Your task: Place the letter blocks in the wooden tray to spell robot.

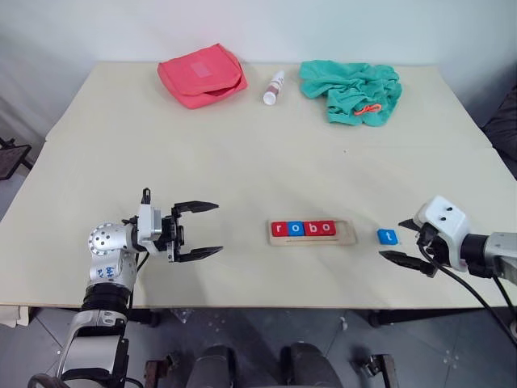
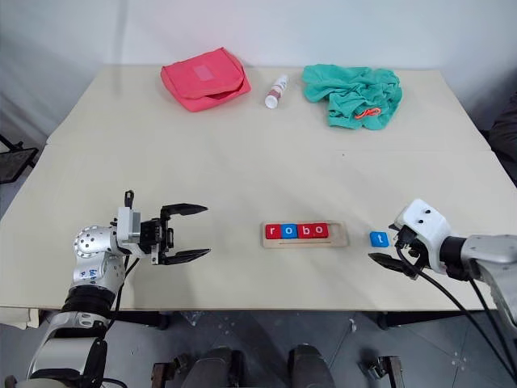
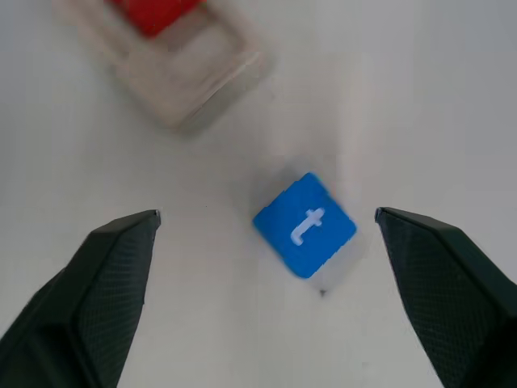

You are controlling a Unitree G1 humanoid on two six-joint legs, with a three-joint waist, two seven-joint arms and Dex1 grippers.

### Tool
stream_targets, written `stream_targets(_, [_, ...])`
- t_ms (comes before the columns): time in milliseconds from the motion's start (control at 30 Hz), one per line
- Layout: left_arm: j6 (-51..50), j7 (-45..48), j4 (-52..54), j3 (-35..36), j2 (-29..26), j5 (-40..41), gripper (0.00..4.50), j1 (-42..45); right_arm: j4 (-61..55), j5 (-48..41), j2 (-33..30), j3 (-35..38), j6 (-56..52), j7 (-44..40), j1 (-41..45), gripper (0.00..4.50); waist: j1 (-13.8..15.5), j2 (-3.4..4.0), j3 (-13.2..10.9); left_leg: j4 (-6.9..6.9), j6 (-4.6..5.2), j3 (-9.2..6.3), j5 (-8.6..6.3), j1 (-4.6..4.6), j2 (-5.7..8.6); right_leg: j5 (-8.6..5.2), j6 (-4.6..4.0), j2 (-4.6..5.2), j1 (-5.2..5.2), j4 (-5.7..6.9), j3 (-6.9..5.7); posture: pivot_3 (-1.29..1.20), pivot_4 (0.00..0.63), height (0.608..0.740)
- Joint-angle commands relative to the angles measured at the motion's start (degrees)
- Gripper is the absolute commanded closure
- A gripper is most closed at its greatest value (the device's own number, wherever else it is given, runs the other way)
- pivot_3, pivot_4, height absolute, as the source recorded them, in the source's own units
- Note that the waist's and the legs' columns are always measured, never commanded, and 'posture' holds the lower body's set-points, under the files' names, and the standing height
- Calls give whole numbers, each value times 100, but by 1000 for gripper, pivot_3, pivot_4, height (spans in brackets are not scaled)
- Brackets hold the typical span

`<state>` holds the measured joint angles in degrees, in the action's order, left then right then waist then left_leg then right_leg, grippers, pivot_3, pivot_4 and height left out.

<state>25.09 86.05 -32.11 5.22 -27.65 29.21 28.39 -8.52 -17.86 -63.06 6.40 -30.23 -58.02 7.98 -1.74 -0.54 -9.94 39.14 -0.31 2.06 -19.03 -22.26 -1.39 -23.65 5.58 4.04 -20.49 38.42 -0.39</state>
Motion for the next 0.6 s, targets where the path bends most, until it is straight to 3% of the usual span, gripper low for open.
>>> stream_targets(33, [-12,637,197,-25,-144,218,0,-121,906,523,-325,-517,1006,-856,687,29,1,-1,0,1,0,-1,0,2,-3,0,0,0,0,1,-1,0,150,740])
stream_targets(267, [39,645,293,-134,-405,424,0,-272,2809,1383,-6,-1550,2234,-1798,2313,29,-20,-1,-1,4,0,-2,0,2,-5,0,0,7,-4,0,-7,0,150,740])
stream_targets(533, [44,576,485,-41,-405,428,0,-411,3695,1818,347,-1934,2786,-2242,2905,29,-4,-1,-1,7,0,-8,0,0,-3,0,0,19,-4,11,-33,0,150,740])
stream_targets(600, [43,532,538,-31,-415,421,0,-452,3773,1889,373,-1979,2850,-2286,2937,417,-4,0,-1,7,0,-8,0,0,-3,0,0,19,-4,12,-36,0,150,740])
